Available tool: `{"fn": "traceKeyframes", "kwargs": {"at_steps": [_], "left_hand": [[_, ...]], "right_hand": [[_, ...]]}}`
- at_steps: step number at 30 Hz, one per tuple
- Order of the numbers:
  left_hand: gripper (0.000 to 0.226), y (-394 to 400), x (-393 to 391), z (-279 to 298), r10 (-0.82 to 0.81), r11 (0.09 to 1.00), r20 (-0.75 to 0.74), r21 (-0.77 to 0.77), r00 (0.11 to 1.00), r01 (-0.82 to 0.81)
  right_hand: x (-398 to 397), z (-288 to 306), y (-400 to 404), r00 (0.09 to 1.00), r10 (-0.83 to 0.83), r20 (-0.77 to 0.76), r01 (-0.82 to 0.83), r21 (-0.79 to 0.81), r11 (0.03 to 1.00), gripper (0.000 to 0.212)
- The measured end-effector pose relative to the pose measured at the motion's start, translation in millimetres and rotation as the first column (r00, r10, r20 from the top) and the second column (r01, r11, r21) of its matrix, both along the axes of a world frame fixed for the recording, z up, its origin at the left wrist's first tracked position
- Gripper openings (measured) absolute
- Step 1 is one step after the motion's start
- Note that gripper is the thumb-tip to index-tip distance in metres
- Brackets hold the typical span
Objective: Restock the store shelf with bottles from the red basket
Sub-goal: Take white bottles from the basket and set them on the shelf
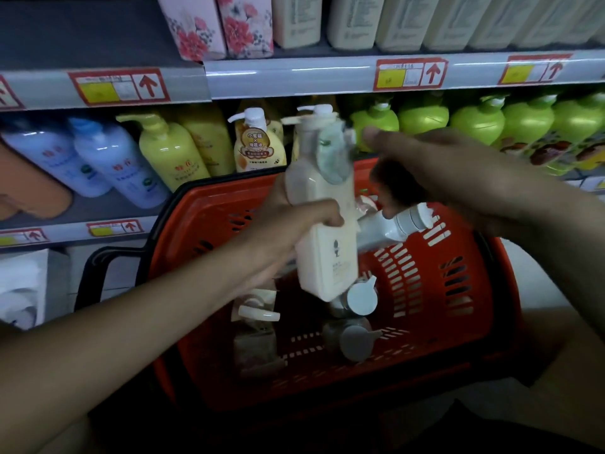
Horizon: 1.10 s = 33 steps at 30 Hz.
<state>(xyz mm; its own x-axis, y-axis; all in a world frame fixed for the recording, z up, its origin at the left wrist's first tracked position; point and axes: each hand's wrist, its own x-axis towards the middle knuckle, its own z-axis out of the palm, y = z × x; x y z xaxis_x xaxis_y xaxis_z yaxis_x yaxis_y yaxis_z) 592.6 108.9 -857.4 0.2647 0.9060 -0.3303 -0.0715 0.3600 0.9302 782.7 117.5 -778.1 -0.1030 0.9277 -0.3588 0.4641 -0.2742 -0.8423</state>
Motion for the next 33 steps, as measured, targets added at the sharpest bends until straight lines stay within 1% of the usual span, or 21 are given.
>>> {"fn": "traceKeyframes", "kwargs": {"at_steps": [1,2,3,4,5,7,9,11,14,17,19,21,23,25,27,29,30,31,33], "left_hand": [[0.061,3.8,-5.8,4.9,-0.022,0.996,0.119,-0.079,0.993,0.031],[0.054,6.6,-12.2,10.6,-0.045,0.989,0.222,-0.124,0.974,0.074],[0.046,9.5,-18.2,15.8,-0.064,0.984,0.304,-0.142,0.951,0.111],[0.04,11.6,-23.9,21.1,-0.073,0.981,0.369,-0.143,0.926,0.134],[0.035,14.3,-29.1,25.9,-0.081,0.98,0.418,-0.133,0.905,0.149],[0.03,17.5,-37.8,33.7,-0.121,0.981,0.46,-0.082,0.88,0.178],[0.029,17.5,-44.8,39.9,-0.168,0.977,0.463,-0.041,0.87,0.211],[0.03,15.6,-51.0,45.1,-0.2,0.972,0.46,-0.017,0.865,0.233],[0.033,11.8,-59.9,50.9,-0.249,0.966,0.405,0.039,0.88,0.256],[0.036,12.0,-67.8,54.0,-0.193,0.981,0.316,0.055,0.929,0.185],[0.041,14.0,-73.7,57.1,-0.126,0.99,0.204,0.094,0.971,0.108],[0.048,17.8,-80.8,64.4,-0.069,0.983,0.054,0.175,0.996,0.059],[0.052,18.5,-87.3,77.5,-0.037,0.963,-0.065,0.266,0.997,0.053],[0.057,16.0,-100.1,93.2,0.021,0.939,-0.151,0.341,0.988,0.032],[0.064,13.0,-117.7,113.9,0.049,0.917,-0.191,0.399,0.98,0.032],[0.076,8.5,-138.1,139.7,0.077,0.891,-0.222,0.453,0.972,0.033],[0.077,5.6,-148.3,154.2,0.1,0.874,-0.232,0.485,0.968,0.026],[0.074,2.2,-158.6,169.7,0.128,0.854,-0.238,0.521,0.963,0.015],[0.068,-5.0,-177.7,200.6,0.194,0.804,-0.238,0.594,0.952,-0.016]], "right_hand": [[1.5,-4.5,1.1,0.995,0.049,0.084,-0.05,0.019,0.999,0.057],[1.2,-8.3,0.7,0.982,0.11,0.154,-0.113,0.011,0.994,0.06],[-0.9,-11.5,-0.5,0.97,0.172,0.173,-0.171,-0.02,0.985,0.064],[-3.4,-14.2,-1.8,0.97,0.209,0.124,-0.204,-0.049,0.978,0.065],[-6.7,-15.9,-2.6,0.978,0.209,0.023,-0.208,-0.056,0.977,0.064],[-14.6,-16.5,-2.8,0.966,0.178,-0.187,-0.185,-0.022,0.982,0.057],[-22.3,-16.7,-4.5,0.945,0.151,-0.29,-0.148,0.031,0.988,0.056],[-27.5,-17.7,-8.4,0.934,0.135,-0.332,-0.114,0.08,0.99,0.055],[-34.3,-15.8,-15.8,0.923,0.17,-0.346,-0.126,0.146,0.981,0.051],[-42.9,-15.3,-18.9,0.917,0.195,-0.348,-0.132,0.195,0.972,0.047],[-50.4,-14.7,-17.6,0.925,0.145,-0.351,-0.078,0.2,0.977,0.048],[-61.3,-12.3,-13.3,0.939,0.091,-0.331,-0.012,0.233,0.972,0.049],[-74.6,-7.4,-8.7,0.954,0.04,-0.296,0.049,0.288,0.956,0.049],[-92.3,5.3,-5.2,0.954,0.027,-0.3,0.077,0.332,0.94,0.041],[-109.5,24.2,-2.7,0.949,0.036,-0.312,0.088,0.375,0.923,0.034],[-127.6,49.0,-2.6,0.943,0.057,-0.329,0.083,0.395,0.915,0.031],[-137.4,63.7,-2.5,0.937,0.068,-0.344,0.083,0.407,0.91,0.03],[-147.6,79.0,-2.0,0.932,0.08,-0.354,0.085,0.429,0.899,0.029],[-168.2,109.0,1.2,0.939,0.113,-0.325,0.079,0.523,0.849,0.028]]}}
